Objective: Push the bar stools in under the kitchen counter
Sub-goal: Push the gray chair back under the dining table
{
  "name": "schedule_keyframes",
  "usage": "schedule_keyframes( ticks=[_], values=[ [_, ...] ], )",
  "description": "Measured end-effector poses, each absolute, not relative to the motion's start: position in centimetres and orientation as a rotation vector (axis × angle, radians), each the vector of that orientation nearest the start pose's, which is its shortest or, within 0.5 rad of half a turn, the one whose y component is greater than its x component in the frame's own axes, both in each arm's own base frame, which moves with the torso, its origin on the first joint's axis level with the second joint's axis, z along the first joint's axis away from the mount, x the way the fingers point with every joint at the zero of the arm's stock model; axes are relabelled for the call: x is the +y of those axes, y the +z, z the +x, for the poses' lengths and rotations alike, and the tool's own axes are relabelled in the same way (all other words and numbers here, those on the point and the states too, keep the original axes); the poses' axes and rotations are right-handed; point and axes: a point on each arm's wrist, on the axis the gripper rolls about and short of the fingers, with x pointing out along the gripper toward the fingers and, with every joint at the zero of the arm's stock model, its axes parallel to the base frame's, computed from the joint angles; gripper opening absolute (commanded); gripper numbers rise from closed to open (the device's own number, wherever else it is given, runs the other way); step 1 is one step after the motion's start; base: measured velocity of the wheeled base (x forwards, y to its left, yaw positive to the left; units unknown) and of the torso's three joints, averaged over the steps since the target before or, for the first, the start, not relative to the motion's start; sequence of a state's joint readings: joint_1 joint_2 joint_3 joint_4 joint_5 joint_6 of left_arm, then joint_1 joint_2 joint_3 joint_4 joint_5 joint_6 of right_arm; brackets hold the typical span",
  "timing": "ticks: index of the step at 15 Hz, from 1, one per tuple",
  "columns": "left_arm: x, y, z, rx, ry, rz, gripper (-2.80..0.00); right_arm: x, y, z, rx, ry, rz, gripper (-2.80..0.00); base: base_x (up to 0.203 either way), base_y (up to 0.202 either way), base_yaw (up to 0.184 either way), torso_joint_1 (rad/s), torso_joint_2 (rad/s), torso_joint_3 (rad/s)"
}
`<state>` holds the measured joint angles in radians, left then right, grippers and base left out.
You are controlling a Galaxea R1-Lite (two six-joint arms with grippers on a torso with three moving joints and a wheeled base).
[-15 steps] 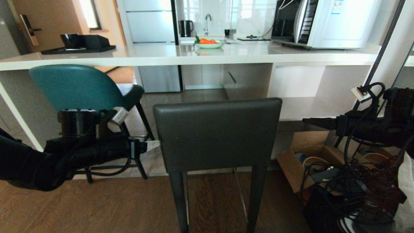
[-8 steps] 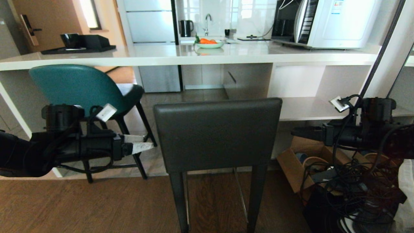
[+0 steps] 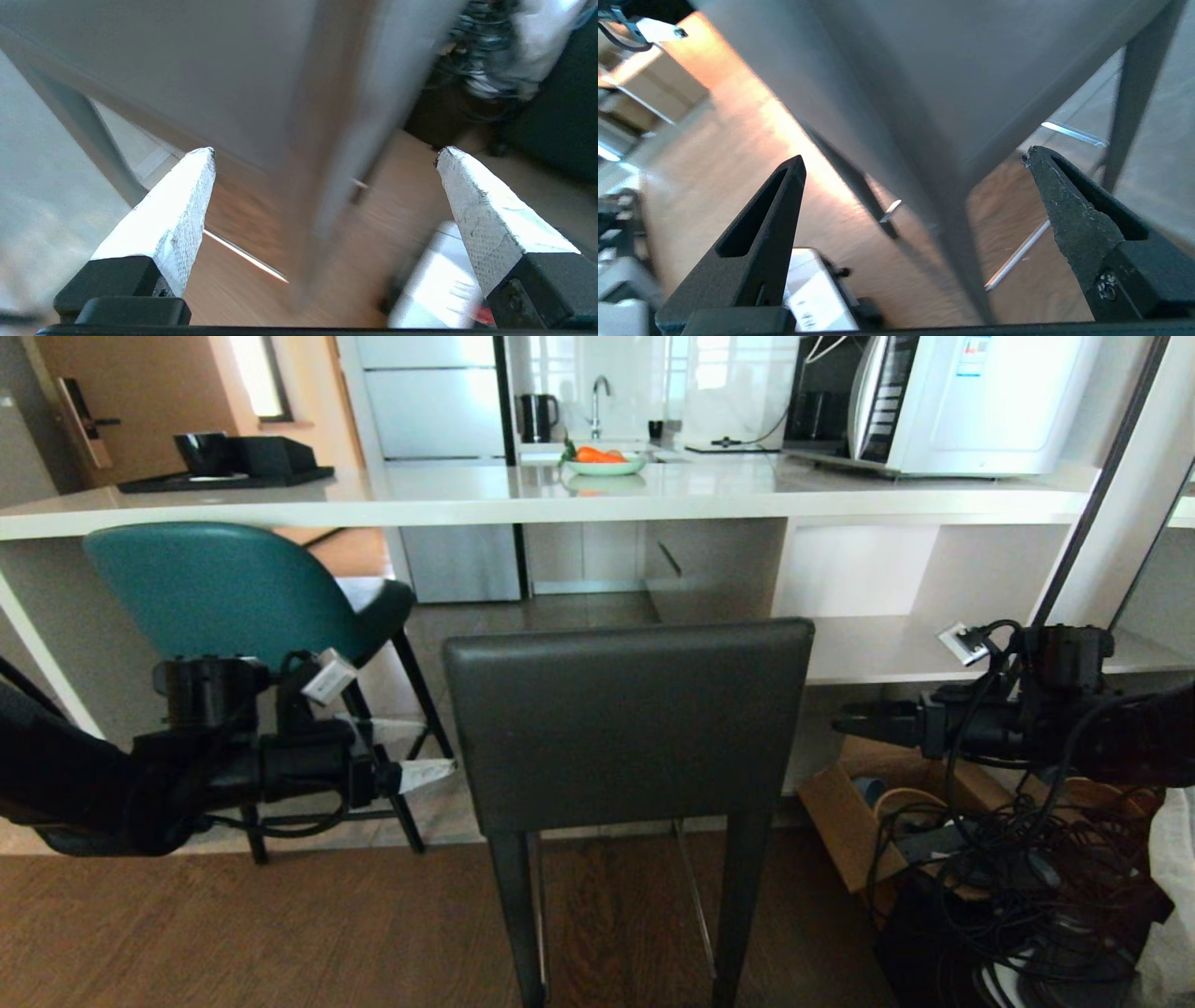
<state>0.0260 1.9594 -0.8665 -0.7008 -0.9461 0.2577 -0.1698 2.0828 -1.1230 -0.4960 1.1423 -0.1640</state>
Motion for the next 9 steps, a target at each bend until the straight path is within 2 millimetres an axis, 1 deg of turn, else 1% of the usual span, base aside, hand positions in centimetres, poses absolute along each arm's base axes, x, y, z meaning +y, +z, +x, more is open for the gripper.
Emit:
schedule_keyframes(
  ticks=[2,3,6,9],
  values=[
    [-0.6,11.5,36.0,0.189,-0.928,0.075,0.0,-4.9,11.9,39.8,0.283,0.976,0.123,0.0,0.0,0.0,0.0,0.0,0.0,0.0],
    [-0.5,11.3,36.6,0.185,-0.924,0.077,0.0,-4.8,11.5,40.3,0.276,0.986,0.107,0.0,0.0,0.0,0.0,0.0,0.0,0.0],
    [-0.9,11.9,38.2,0.163,-0.935,0.084,0.0,-2.8,10.8,40.9,0.272,1.076,0.101,0.0,0.0,0.0,0.0,0.0,0.0,0.0],
    [-2.3,11.7,38.7,0.17,-0.979,0.073,0.0,-1.9,10.9,41.2,0.228,1.203,0.11,0.0,0.0,0.0,0.0,0.0,0.0,0.0]
  ],
)
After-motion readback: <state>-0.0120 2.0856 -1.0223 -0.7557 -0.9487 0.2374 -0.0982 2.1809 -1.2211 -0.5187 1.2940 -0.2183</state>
